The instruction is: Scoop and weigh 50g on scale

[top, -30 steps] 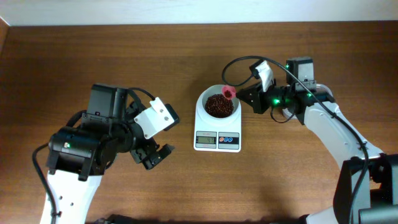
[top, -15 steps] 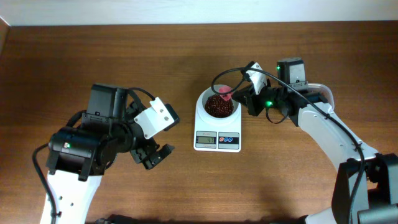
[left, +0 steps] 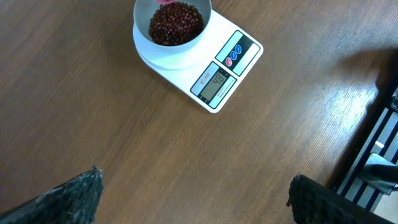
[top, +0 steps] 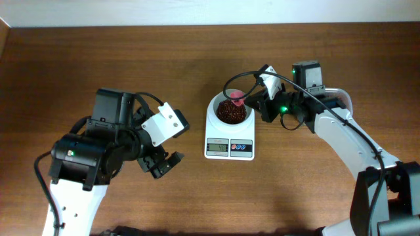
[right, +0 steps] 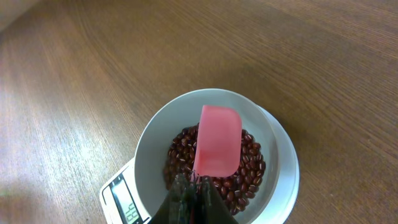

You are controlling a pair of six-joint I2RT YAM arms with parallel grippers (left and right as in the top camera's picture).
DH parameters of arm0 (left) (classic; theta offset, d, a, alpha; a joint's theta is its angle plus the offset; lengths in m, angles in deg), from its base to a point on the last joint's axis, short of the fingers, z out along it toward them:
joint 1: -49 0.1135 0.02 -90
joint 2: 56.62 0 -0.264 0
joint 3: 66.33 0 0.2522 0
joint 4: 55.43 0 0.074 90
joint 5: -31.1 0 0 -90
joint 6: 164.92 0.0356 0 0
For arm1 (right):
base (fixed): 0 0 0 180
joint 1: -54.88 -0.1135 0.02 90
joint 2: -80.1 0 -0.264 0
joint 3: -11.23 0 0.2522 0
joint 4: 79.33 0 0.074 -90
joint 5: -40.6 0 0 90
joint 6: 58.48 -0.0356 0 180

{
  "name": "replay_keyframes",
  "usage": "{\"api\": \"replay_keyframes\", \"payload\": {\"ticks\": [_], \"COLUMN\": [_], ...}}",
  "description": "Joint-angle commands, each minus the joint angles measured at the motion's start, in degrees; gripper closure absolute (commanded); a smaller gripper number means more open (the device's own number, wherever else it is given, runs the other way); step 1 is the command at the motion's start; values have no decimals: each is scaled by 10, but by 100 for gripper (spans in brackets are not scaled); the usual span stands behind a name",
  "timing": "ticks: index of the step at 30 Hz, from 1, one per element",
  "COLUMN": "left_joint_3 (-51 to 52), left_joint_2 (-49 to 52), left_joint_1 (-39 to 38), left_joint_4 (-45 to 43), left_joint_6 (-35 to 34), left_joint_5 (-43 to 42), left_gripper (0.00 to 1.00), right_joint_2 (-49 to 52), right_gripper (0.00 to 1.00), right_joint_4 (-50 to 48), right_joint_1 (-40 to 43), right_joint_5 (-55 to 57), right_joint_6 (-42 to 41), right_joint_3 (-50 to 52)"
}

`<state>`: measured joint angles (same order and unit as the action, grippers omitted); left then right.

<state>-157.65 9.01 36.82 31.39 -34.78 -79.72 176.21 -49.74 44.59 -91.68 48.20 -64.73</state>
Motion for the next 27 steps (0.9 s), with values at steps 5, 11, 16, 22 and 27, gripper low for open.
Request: {"api": "replay_keyframes", "payload": {"ticks": [5, 11, 16, 22, 27], "left_joint_3": [4, 4, 4, 4, 4], "left_joint_2": [-2, -2, -2, -2, -2], "left_joint_1": [3, 3, 3, 3, 3], "left_joint_4": [-1, -1, -1, -1, -1], "left_joint_6": [11, 11, 11, 11, 11], "left_joint_5": [-8, -8, -8, -8, -8], "left_gripper": [1, 1, 1, 1, 1], "right_joint_2": [-52, -64, -113, -226, -240], "right_gripper": [96, 96, 96, 96, 95], "right_joint_4": [3, 12, 11, 53, 171], "right_joint_1": [-48, -123, -122, -78, 52], "right_joint_5": [89, 342, 341, 460, 499], "right_joint_6": [9, 31, 31, 31, 30], "right_joint_3": [-24, -26, -27, -26, -26]}}
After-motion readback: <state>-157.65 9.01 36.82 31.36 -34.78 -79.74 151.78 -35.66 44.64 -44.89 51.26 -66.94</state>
